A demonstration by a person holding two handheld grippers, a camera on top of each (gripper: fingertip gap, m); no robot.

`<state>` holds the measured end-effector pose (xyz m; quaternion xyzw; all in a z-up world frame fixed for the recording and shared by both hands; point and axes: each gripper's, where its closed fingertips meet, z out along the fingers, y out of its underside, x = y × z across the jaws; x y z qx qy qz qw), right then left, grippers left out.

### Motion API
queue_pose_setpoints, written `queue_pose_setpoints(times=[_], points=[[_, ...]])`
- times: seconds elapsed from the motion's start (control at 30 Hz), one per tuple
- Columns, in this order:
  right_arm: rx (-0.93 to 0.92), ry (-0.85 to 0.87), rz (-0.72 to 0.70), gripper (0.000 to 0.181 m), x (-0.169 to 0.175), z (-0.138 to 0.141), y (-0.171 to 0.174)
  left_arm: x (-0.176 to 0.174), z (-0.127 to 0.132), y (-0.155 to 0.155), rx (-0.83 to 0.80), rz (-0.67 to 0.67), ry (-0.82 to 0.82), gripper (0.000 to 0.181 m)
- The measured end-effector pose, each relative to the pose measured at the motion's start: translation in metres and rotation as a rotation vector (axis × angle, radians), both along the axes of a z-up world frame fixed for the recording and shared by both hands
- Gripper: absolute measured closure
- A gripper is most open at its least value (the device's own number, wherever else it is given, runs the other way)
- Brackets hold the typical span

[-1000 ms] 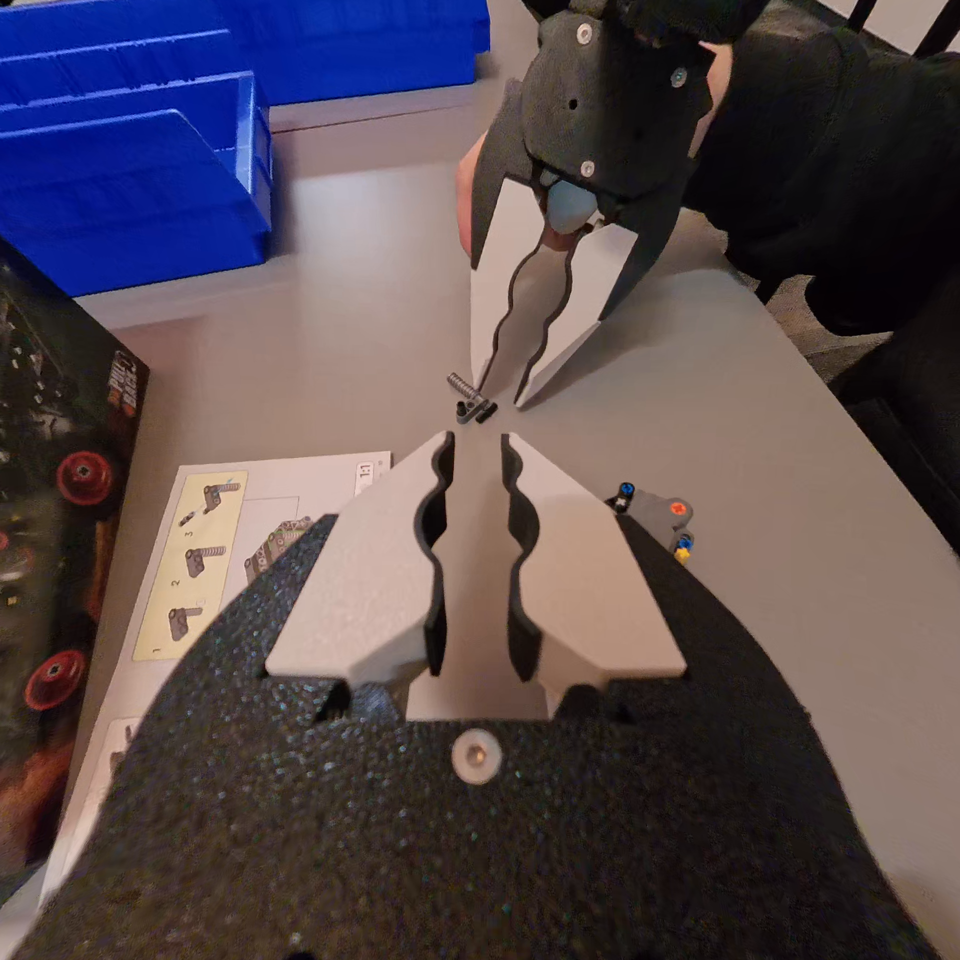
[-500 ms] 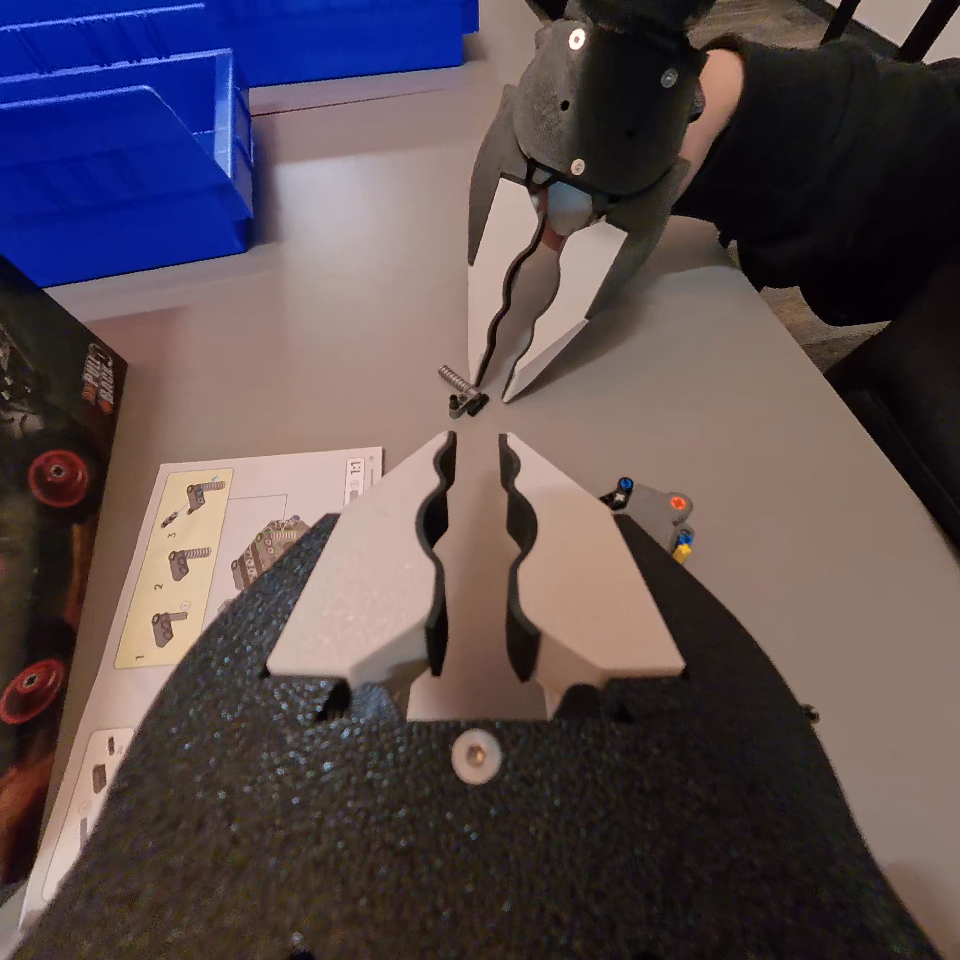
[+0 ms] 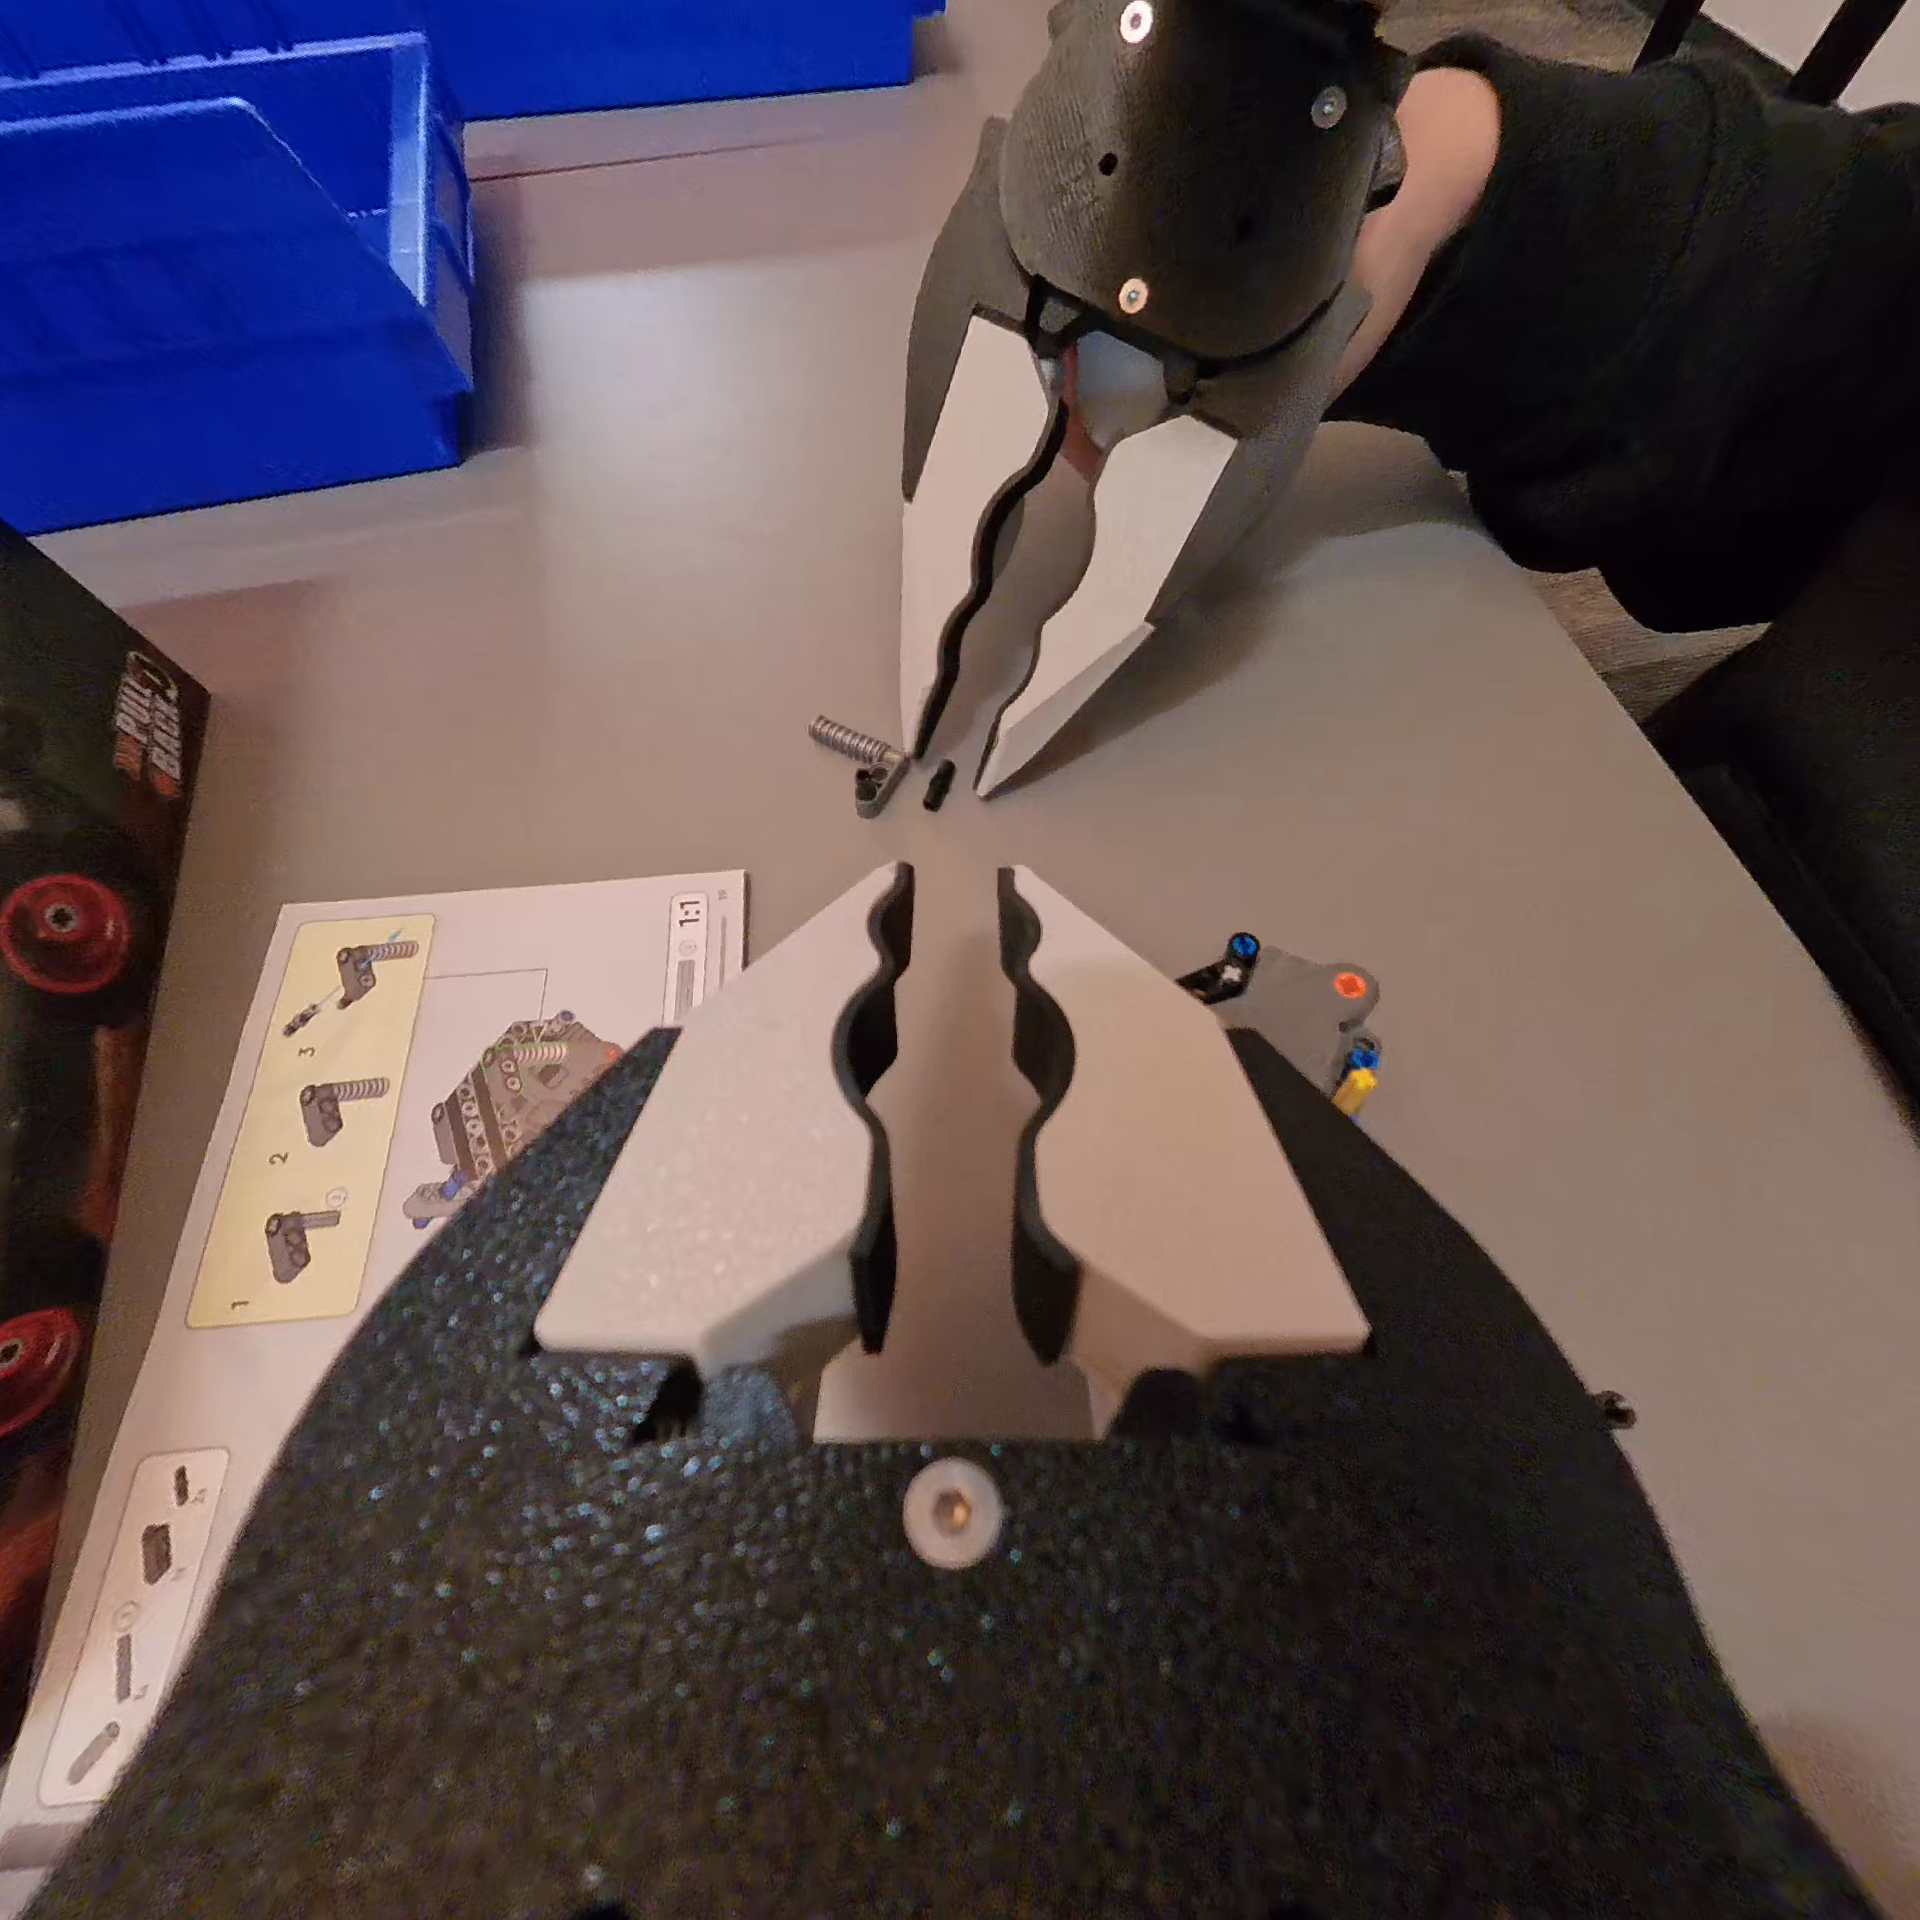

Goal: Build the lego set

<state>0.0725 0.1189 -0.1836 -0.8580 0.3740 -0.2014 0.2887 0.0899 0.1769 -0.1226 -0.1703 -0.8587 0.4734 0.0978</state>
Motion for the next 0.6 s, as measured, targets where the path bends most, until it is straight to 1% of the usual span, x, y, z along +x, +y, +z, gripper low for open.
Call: queue_pose_setpoints(times=[0.13, 0.2, 0.33, 0.37, 0.43, 0.53, 0.6], points=[[-0.008, -0.024, 0.002, 0.163, 0.001, 0.005, -0.001, -0.001, 0.001, -0.001, -0.006, -0.004, -0.001, 0.168], [0.01, 0.005, 0.019, 0.17, -0.001, 0.003, 0.001, -0.001, 0.0, -0.003, -0.004, -0.007, 0.007, 0.169], [0.033, 0.041, 0.032, 0.174, -0.001, -0.001, 0.003, -0.003, -0.003, -0.01, 0.01, -0.022, 0.011, 0.168], [0.042, 0.046, 0.039, 0.178, -0.002, -0.002, 0.004, -0.004, -0.004, -0.012, 0.016, -0.03, 0.004, 0.168], [0.045, 0.038, 0.046, 0.178, -0.001, -0.001, 0.004, -0.006, -0.006, -0.018, 0.038, -0.045, -0.023, 0.168], [-0.001, -0.016, 0.048, 0.179, 0.002, 0.001, -0.003, -0.004, -0.011, -0.026, 0.08, -0.074, -0.126, 0.167], [0.029, -0.099, 0.055, 0.179, 0.007, 0.013, -0.004, -0.005, -0.012, -0.032, 0.098, -0.1, -0.178, 0.165]])
